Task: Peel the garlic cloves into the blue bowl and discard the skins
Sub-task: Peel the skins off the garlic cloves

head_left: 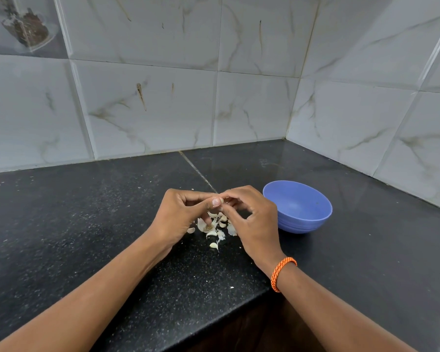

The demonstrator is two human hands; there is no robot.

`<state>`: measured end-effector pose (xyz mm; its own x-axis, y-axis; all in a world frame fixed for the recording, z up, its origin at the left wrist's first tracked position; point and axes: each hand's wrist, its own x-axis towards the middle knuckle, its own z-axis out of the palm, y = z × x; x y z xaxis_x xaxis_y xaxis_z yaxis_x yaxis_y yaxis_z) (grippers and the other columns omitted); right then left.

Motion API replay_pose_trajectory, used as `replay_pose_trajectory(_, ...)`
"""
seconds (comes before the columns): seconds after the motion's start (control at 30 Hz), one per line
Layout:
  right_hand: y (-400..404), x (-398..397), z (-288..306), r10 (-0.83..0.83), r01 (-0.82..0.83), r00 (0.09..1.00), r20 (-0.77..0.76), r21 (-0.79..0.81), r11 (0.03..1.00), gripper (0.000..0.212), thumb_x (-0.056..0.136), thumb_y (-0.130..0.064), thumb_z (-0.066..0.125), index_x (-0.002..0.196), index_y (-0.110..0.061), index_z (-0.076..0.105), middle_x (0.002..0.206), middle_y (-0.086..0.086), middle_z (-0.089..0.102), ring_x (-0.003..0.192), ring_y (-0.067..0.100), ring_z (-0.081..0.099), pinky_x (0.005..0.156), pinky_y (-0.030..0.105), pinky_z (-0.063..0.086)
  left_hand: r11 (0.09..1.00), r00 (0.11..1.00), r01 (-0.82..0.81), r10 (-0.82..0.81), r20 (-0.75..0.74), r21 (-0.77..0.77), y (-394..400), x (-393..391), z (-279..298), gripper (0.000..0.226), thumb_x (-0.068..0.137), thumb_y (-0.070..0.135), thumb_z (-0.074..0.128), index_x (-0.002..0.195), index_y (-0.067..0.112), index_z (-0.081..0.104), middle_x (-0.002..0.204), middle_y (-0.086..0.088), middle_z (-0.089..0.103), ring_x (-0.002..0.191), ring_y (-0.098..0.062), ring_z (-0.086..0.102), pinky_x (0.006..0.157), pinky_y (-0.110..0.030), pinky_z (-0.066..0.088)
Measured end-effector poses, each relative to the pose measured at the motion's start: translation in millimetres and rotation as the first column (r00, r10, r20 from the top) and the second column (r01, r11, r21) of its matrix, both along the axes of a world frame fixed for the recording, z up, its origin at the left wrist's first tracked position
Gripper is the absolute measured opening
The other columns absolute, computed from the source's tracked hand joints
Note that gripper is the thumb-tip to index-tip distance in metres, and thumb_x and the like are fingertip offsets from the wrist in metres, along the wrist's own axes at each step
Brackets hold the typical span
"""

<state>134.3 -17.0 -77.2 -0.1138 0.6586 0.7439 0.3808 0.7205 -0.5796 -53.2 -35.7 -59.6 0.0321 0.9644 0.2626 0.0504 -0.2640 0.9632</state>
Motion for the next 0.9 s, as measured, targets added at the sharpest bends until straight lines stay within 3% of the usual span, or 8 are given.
replay_pose_trajectory(0.2,-2.3,-3.4,1.0,0.012,-0.012,1.000,-0.003,0.002,1.000,0.019,0.089,-0.005,0.085,0.102,-0.015,0.075,0.098,-0.007,0.072,0.089,0.015,0.072,0.074,0.033,0.062,1.000,0.999,-0.014,0.015,0.043,-0.021,-0.9,0.2,0.0,0.017,0.090,0.022,0.084,0.102,0.010,0.087,0.091,-0.014,0.083,0.070,-0.016,0.071,0.051,-0.017,0.043)
replay_pose_trajectory(0.3,-1.4,-2.7,1.7,0.027,-0.027,0.999,0.021,0.004,1.000,0.020,0.087,-0.002,0.085,0.095,-0.014,0.070,0.097,-0.008,0.066,0.088,0.016,0.069,0.072,0.034,0.060,1.000,0.999,0.013,-0.012,0.040,-0.012,-2.5,1.4,0.9,0.017,0.091,0.019,0.084,0.105,0.010,0.087,0.089,-0.018,0.082,0.069,-0.014,0.071,0.049,-0.020,0.037)
replay_pose_trajectory(0.4,-2.2,-3.1,2.0,0.015,-0.018,0.999,0.048,0.060,0.998,0.021,0.086,0.002,0.081,0.090,-0.012,0.066,0.096,-0.005,0.062,0.085,0.017,0.065,0.069,0.036,0.058,0.999,0.998,0.048,-0.048,0.051,0.001,-3.1,1.4,2.9,0.017,0.092,0.016,0.083,0.107,0.009,0.086,0.088,-0.020,0.081,0.068,-0.013,0.069,0.050,-0.020,0.040)
replay_pose_trajectory(0.53,-4.4,-4.5,2.4,0.035,-0.035,0.999,0.023,0.036,0.999,0.021,0.090,-0.001,0.080,0.095,-0.014,0.064,0.093,-0.006,0.063,0.081,0.019,0.067,0.066,0.040,0.058,0.996,0.994,0.089,-0.089,0.063,-0.003,-4.1,1.0,4.2,0.017,0.092,0.014,0.082,0.109,0.009,0.086,0.096,-0.019,0.082,0.080,-0.024,0.074,0.053,-0.022,0.048)
replay_pose_trajectory(0.77,-9.1,-5.2,4.4,0.032,-0.034,0.998,0.046,0.027,0.999,0.030,0.090,-0.001,0.080,0.109,-0.017,0.063,0.097,-0.007,0.063,0.089,0.017,0.062,0.076,0.024,0.054,0.995,0.993,0.101,-0.100,0.055,-0.008,-3.0,0.9,2.7,0.016,0.091,0.015,0.083,0.106,0.010,0.086,0.095,-0.019,0.082,0.082,-0.027,0.076,0.058,-0.026,0.054)
replay_pose_trajectory(0.9,-9.8,-5.0,4.3,0.031,-0.032,0.999,0.045,0.019,0.999,0.032,0.089,0.001,0.081,0.111,-0.016,0.064,0.098,-0.007,0.065,0.093,0.015,0.065,0.080,0.025,0.057,0.995,0.992,0.096,-0.095,0.080,-0.012,-3.5,1.9,2.0,0.015,0.092,0.014,0.082,0.105,0.009,0.086,0.095,-0.023,0.081,0.082,-0.030,0.074,0.059,-0.026,0.057)
